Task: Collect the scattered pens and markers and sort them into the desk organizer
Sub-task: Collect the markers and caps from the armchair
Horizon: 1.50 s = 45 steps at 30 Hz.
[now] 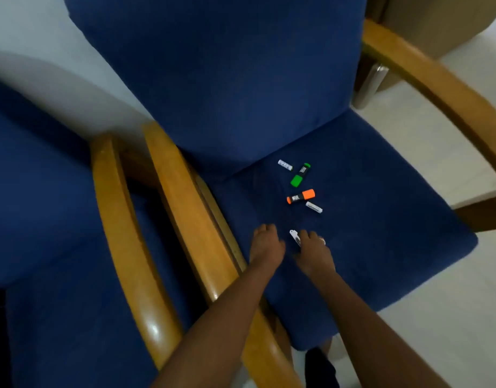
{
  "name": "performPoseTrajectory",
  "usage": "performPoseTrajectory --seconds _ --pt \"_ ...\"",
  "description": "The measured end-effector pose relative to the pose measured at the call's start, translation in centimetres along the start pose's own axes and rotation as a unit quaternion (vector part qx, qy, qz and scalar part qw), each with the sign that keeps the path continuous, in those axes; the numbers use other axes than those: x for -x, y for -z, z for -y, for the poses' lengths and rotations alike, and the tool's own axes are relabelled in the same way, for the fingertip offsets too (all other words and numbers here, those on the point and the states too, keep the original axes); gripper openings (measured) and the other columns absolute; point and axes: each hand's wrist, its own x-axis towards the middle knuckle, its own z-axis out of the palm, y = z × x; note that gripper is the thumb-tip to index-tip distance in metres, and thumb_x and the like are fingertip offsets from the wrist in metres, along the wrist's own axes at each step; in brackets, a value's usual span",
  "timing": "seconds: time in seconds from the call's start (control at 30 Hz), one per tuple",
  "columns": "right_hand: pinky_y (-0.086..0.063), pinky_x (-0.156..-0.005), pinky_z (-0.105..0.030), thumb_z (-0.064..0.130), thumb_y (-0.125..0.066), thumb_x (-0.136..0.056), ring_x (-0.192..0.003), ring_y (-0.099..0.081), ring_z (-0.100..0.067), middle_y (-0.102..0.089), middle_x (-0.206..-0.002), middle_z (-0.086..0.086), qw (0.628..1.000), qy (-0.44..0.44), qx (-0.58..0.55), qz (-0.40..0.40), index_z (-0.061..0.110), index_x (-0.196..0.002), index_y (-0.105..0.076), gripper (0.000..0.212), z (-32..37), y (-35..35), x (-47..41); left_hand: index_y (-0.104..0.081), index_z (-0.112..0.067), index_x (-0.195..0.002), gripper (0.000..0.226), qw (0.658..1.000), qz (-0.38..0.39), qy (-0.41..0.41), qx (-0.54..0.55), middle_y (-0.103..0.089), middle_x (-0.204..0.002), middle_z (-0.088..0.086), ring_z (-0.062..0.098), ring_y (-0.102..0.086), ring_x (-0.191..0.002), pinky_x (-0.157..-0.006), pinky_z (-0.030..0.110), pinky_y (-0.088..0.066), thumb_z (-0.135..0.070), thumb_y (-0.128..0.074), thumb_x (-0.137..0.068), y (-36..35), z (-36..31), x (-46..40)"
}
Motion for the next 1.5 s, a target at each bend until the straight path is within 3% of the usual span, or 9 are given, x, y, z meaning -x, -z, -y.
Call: performPoseTrajectory --seconds 0.17,0.37,0.63,0.83,0.97,1.07,1.17,1.27,1.5 --pt "-0.037 -0.102 -0.04 0.013 -0.048 -0.093 -0.132 -0.034 -0.027 -0.026 -0.148 -0.008 0.989 0.086 0.12 0.026 0.022 -0.15 -0.011 0.069 -1.6 -2.5 -3.0 -0.04 -0.007 -0.133 0.037 0.998 0.035 0.049 0.003 -0.04 -0.14 0.012 0.026 -0.043 -0.125 -0.1 0.035 -0.041 -0.013 -0.043 -0.097 -2.9 -1.5 -2.5" --pt "-0.038 -0.101 -0.043 0.009 -0.058 -0.086 -0.131 -0.036 -0.027 -0.031 -0.141 -0.011 0.969 0.124 0.212 0.021 0.017 -0.145 -0.021 0.07 -3.3 -3.0 -4.0 -0.033 -0.005 -0.139 0.045 0.998 0.025 0.053 -0.009 -0.036 -0.142 0.015 0.028 -0.042 -0.125 -0.101 0.036 -0.041 -0.01 -0.043 -0.095 -3.9 -3.0 -4.7" --pt "-0.05 -0.082 -0.044 0.01 -0.067 -0.075 -0.108 -0.052 -0.032 -0.05 -0.119 -0.014 0.986 0.097 0.092 -0.104 0.012 -0.14 -0.039 0.071 -6.1 2.1 -8.8 -0.033 -0.008 -0.139 0.049 0.995 -0.017 -0.052 -0.083 -0.038 -0.141 0.012 0.029 -0.041 -0.125 -0.099 0.036 -0.037 -0.004 -0.044 -0.091 -2.0 -6.4 -11.2" --pt "-0.037 -0.099 -0.043 0.019 -0.058 -0.087 -0.126 -0.039 -0.026 -0.037 -0.136 -0.008 0.955 0.142 0.258 -0.043 0.012 -0.138 -0.029 0.059 -4.7 1.8 -12.2 -0.033 -0.007 -0.137 0.044 0.983 -0.026 -0.034 -0.18 -0.035 -0.139 0.013 0.025 -0.038 -0.126 -0.093 0.034 -0.044 -0.015 -0.045 -0.095 -2.7 -7.1 -15.1" --pt "-0.049 -0.079 -0.038 0.016 -0.07 -0.074 -0.098 -0.058 -0.024 -0.055 -0.11 -0.007 0.952 0.141 0.27 -0.016 0.012 -0.118 -0.036 0.055 -4.8 1.0 -12.0 -0.035 -0.007 -0.134 0.041 0.967 -0.017 -0.057 -0.249 -0.035 -0.138 0.014 0.026 -0.037 -0.125 -0.099 0.034 -0.037 -0.021 -0.041 -0.096 -3.1 -6.5 -15.4" --pt "-0.045 -0.051 -0.032 0.014 -0.074 -0.071 -0.071 -0.062 -0.025 -0.062 -0.087 -0.007 0.978 0.12 0.168 -0.03 0.012 -0.103 -0.033 0.052 -5.3 1.8 -12.4 -0.035 -0.01 -0.132 0.037 0.961 -0.012 -0.049 -0.272 -0.035 -0.137 0.012 0.026 -0.036 -0.125 -0.101 0.034 -0.033 -0.023 -0.041 -0.097 -4.0 -6.1 -15.7" --pt "-0.038 -0.061 -0.031 0.011 -0.043 -0.094 -0.091 -0.059 -0.032 -0.061 -0.105 -0.012 0.995 -0.019 -0.057 -0.078 0.008 -0.124 -0.034 0.031 -6.1 4.2 -14.0 -0.033 -0.011 -0.132 0.042 0.961 -0.007 -0.023 -0.275 -0.035 -0.136 0.01 0.024 -0.035 -0.125 -0.104 0.034 -0.031 -0.027 -0.047 -0.096 -4.6 -6.2 -16.4" --pt "-0.044 -0.067 -0.038 0.025 -0.049 -0.096 -0.089 -0.06 -0.034 -0.063 -0.1 -0.015 0.967 -0.048 -0.219 -0.123 0.01 -0.124 -0.041 0.032 -5.6 7.2 -17.1 -0.031 -0.012 -0.134 0.046 0.957 0.007 -0.012 -0.289 -0.033 -0.137 0.009 0.024 -0.034 -0.126 -0.105 0.034 -0.03 -0.029 -0.05 -0.095 -5.1 -6.4 -16.9" --pt "-0.04 -0.071 -0.034 0.028 -0.067 -0.084 -0.102 -0.059 -0.033 -0.059 -0.113 -0.014 0.983 -0.066 -0.166 -0.033 0.005 -0.122 -0.043 0.051 1.4 6.6 -23.1 -0.02 -0.006 -0.144 0.054 0.954 0.03 -0.005 -0.297 -0.033 -0.137 0.011 0.025 -0.035 -0.123 -0.103 0.036 -0.031 -0.022 -0.04 -0.096 -5.5 -6.4 -17.8"
